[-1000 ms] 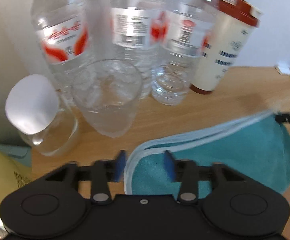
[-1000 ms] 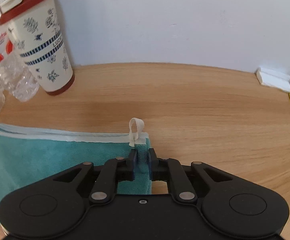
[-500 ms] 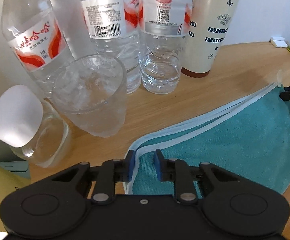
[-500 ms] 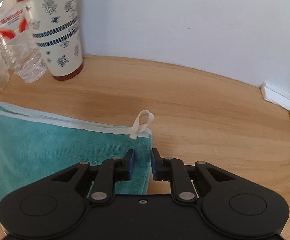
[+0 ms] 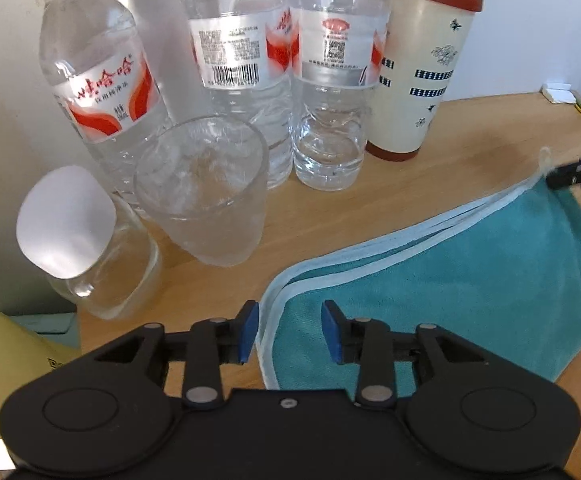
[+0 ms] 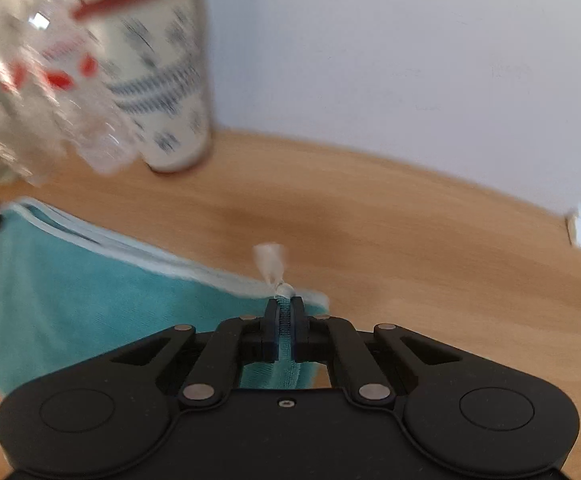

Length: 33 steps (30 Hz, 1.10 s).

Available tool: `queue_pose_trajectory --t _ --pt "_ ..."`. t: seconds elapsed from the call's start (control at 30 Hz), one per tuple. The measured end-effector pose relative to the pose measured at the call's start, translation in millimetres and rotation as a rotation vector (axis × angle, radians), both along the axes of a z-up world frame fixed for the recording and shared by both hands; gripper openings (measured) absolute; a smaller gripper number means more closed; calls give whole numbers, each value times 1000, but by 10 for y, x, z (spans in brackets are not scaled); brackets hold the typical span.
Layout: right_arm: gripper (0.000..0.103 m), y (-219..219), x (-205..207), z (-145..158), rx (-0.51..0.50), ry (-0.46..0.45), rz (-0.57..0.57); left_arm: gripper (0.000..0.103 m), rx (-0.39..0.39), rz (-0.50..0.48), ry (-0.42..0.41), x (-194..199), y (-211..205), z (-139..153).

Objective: Fold towel

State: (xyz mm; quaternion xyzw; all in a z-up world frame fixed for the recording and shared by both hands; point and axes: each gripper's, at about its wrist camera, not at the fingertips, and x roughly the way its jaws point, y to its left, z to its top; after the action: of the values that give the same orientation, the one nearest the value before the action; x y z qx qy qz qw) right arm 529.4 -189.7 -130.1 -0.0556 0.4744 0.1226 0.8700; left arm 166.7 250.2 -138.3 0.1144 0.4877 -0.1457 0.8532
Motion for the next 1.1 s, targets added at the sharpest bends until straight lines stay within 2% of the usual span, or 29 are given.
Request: queue_pose_trajectory --t 0.1,0.2,0.33,0.53,0.57,0.67,0.73,0.87,0.93,1.1 --pt "4 59 -229 297 39 -85 60 49 -46 -11 -32 -32 45 66" --pt "4 37 -420 551 142 -136 92 56 -70 -69 -60 -51 25 107" --pt "4 -51 -632 869 304 -192 112 63 -34 -182 -46 -14 -97 28" --pt "4 -154 -742 951 376 -211 77 64 38 -278 -33 61 -239 -182" --pt "4 -178 -749 948 377 -214 65 63 42 -289 -30 70 -253 -206" --pt "4 -248 -736 913 352 -214 14 39 62 -332 -46 37 -285 -267" --pt "4 -293 -706 851 336 -205 -23 33 85 -347 -64 12 -300 -296" --pt "4 -274 -614 718 305 -196 -58 6 83 -342 -63 18 -267 -284" --pt "4 -272 -570 654 294 -190 -81 1 108 -336 -77 32 -283 -296" --pt "4 -272 -476 531 273 -172 -119 0 126 -309 -97 65 -274 -317"
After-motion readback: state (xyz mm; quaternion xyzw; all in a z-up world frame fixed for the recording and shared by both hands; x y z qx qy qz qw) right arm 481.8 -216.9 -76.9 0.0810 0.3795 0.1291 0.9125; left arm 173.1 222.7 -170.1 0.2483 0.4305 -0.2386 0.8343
